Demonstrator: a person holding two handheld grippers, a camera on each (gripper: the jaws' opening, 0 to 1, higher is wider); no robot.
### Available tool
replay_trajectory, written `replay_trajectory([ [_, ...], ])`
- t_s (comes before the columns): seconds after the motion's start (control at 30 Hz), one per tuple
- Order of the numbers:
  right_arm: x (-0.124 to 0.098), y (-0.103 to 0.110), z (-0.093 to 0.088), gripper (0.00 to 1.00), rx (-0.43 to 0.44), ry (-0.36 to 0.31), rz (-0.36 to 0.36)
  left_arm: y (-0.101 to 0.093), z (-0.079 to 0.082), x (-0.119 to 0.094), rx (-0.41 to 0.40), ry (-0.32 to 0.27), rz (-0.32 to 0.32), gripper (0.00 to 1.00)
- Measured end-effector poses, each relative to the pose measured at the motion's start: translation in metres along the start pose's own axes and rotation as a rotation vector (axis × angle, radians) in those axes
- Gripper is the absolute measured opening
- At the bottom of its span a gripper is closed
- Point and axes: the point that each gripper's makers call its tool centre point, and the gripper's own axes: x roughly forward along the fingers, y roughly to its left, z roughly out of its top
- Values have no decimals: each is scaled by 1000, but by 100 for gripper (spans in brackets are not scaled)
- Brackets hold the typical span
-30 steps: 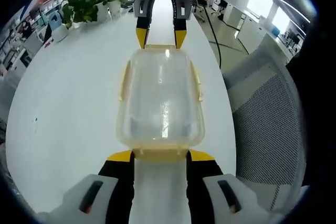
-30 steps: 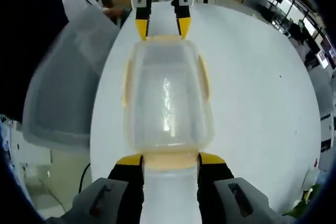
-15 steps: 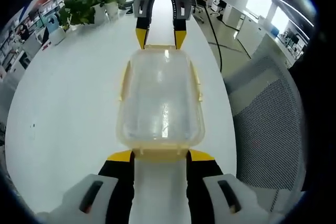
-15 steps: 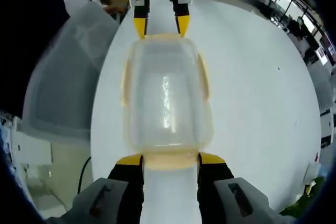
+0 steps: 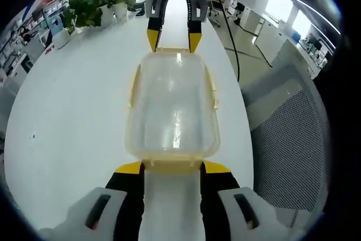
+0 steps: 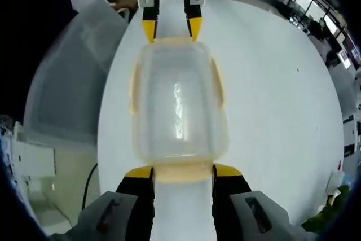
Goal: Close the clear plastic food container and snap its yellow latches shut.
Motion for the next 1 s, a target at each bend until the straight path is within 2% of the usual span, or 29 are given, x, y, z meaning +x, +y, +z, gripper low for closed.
replay_trajectory([
  [0.3, 2, 0, -10, 38, -1, 25, -9, -1, 5, 7, 3, -7, 10, 38],
  [0.53, 3, 3, -8, 38, 3, 16, -4, -3, 2, 9, 8, 7, 10, 38],
  [1.0, 7, 3, -9, 38, 0, 5, -15, -3, 0, 13, 30, -2, 28, 38],
])
